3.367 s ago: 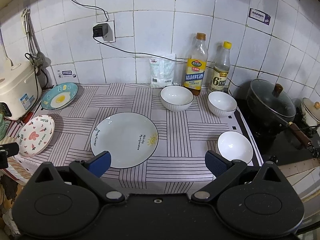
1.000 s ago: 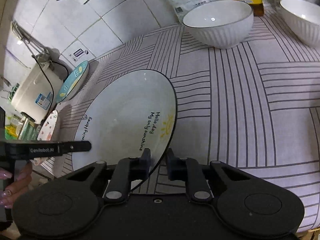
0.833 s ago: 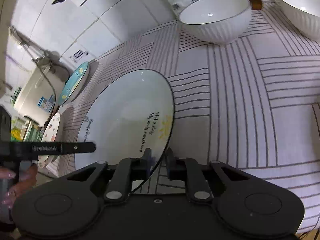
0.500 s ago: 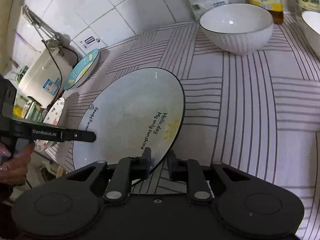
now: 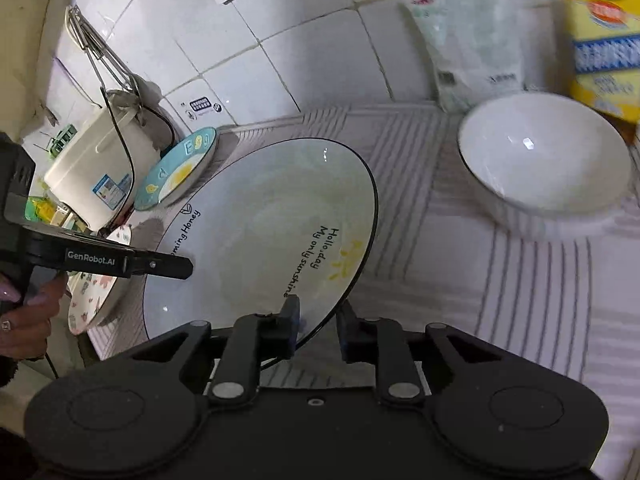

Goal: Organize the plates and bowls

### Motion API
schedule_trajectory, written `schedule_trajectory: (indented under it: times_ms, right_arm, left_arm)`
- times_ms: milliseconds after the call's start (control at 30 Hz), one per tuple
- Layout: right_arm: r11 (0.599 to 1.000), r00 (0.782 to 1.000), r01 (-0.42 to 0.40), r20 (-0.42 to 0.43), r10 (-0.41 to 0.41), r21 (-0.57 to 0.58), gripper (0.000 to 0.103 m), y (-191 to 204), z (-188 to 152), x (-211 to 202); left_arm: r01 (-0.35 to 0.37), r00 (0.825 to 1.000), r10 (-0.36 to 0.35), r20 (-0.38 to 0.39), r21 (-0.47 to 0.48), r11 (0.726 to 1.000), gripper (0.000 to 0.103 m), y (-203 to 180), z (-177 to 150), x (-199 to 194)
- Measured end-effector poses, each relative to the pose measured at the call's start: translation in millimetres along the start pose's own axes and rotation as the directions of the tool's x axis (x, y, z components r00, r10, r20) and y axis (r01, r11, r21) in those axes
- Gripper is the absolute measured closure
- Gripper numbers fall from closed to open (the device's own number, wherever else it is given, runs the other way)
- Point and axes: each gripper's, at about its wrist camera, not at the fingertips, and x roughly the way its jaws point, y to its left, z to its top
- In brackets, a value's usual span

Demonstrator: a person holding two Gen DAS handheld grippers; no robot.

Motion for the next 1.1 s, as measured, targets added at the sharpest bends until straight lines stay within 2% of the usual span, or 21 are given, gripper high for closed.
schedule_trajectory:
  times_ms: [200,233,567,700,733,900,1000,1100]
  right_arm:
    - [1.0,1.0,0.004,0.013,-0.004,-0.015,0.079,4.0,28.3,18.6]
    - [0.999,0.999,0.035,0.019,-0.035,-0.001,0.078,5.9,32.3,21.1]
    - [0.995,0.995,0.102,-0.005,-0.102,0.002,0.077,5.9,58.4,53.7]
    - [0.99,0.99,0.143,-0.018,-0.143,-0.007,0.076,5.3,63.0,65.7]
    - [0.988,0.982,0.152,0.121,-0.148,-0.022,0.076,5.8,64.5,67.9]
    - [0.979,0.977,0.192,0.111,-0.185,-0.061,0.076,11.8,69.7,72.7]
    - [0.974,0.972,0.221,0.089,-0.217,-0.047,0.074,11.5,70.0,78.0]
    - [0.971,0.968,0.238,0.095,-0.234,-0.028,0.073,12.7,68.7,79.4]
  left_arm:
    - [-0.029,1.0,0.029,0.011,0.017,0.999,0.079,4.3,34.1,9.0]
    - [-0.032,0.999,0.032,0.013,0.014,0.999,0.079,6.2,39.2,10.9]
    - [-0.061,0.998,0.06,-0.025,-0.021,0.998,0.079,17.2,77.7,45.9]
    - [-0.066,0.997,0.064,-0.05,-0.038,0.997,0.078,19.7,85.6,60.2]
    - [-0.068,0.996,0.065,-0.056,-0.048,0.997,0.078,21.0,86.5,62.4]
    - [-0.072,0.995,0.066,-0.074,-0.084,0.994,0.078,25.3,88.5,67.3]
    - [-0.099,0.993,0.096,-0.067,-0.037,0.994,0.075,16.8,86.8,66.6]
    - [-0.109,0.992,0.106,-0.061,-0.05,0.993,0.074,15.0,85.4,66.8]
